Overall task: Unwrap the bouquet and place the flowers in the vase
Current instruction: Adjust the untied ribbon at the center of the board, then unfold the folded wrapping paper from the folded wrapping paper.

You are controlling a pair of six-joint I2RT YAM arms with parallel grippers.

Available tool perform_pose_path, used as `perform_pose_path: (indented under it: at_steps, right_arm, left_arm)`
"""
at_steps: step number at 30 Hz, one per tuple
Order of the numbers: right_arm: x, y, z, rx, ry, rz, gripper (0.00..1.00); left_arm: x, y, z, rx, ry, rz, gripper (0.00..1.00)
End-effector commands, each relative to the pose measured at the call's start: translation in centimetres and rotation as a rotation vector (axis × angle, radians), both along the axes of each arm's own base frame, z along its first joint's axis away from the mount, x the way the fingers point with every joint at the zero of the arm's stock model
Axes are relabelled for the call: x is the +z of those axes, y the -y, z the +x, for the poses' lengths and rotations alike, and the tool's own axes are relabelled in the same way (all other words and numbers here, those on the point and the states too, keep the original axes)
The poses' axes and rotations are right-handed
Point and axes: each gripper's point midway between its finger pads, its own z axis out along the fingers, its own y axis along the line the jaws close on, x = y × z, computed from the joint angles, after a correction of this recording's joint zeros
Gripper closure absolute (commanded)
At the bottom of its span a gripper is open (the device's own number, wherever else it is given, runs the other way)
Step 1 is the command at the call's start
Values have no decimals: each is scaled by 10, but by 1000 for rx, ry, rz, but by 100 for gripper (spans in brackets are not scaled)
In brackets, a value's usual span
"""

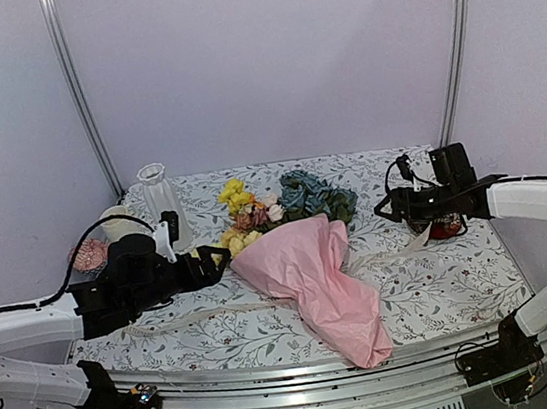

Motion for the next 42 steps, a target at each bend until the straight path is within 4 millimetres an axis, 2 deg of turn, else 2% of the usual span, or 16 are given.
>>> perform_pose_path:
  at_steps: [1,7,14,20,26,32,36,42]
  right_arm:
    - [-5,-39,-16,116,10,100,29]
    - [-33,-66,-40,190,-67,90,29]
    - [-63,-82,-73,253,-155,63,31]
    - [-72,-98,-95,338,-199,66,34]
    - [-75,-115,-107,401,-203,-10,36]
    - [-84,-111,-112,389,-228,-59,49]
    - [-92,-98,-113,338,-243,-107,53]
    - [-93,-81,-118,272,-237,-126,63]
  left_arm:
    - [-12,30,-7,-129,-54,-29,2]
    - [-34,38,-5,-148,-93,9,2]
    - [-56,35,7,-120,-158,43,3]
    - [-66,33,16,-114,-178,38,4]
    - [-80,32,26,-105,-195,38,9]
    - [-92,35,39,-99,-204,66,15]
    - [-100,36,49,-93,-207,77,18]
    - [-112,36,66,-86,-217,103,21]
